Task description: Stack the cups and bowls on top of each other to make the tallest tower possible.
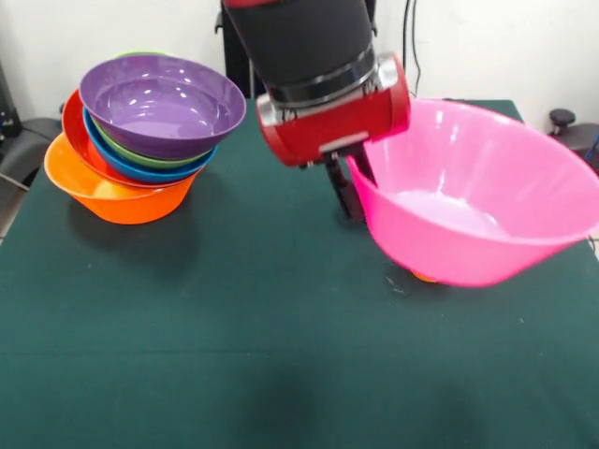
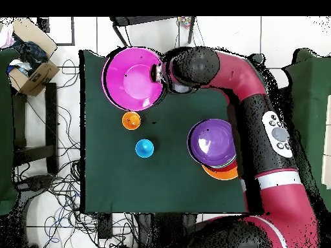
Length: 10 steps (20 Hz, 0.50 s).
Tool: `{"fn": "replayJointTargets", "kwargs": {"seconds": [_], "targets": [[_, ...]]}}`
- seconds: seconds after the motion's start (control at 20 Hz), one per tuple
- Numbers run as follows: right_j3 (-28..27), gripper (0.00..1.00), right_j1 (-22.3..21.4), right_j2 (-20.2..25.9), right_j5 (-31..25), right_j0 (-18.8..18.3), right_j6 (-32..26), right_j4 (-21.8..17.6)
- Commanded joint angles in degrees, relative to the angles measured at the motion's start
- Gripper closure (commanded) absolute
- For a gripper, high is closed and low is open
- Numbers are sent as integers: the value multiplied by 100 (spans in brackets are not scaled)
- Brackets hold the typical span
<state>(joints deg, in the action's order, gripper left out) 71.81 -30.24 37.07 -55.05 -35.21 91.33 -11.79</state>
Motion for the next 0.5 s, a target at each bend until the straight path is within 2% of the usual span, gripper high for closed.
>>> {"fn": "replayJointTargets", "kwargs": {"seconds": [0.05,0.5], "targets": [[775,100,-267,576,-399,-430,-2441,-569],[1065,100,-317,987,-650,-1154,-3108,-858]]}}
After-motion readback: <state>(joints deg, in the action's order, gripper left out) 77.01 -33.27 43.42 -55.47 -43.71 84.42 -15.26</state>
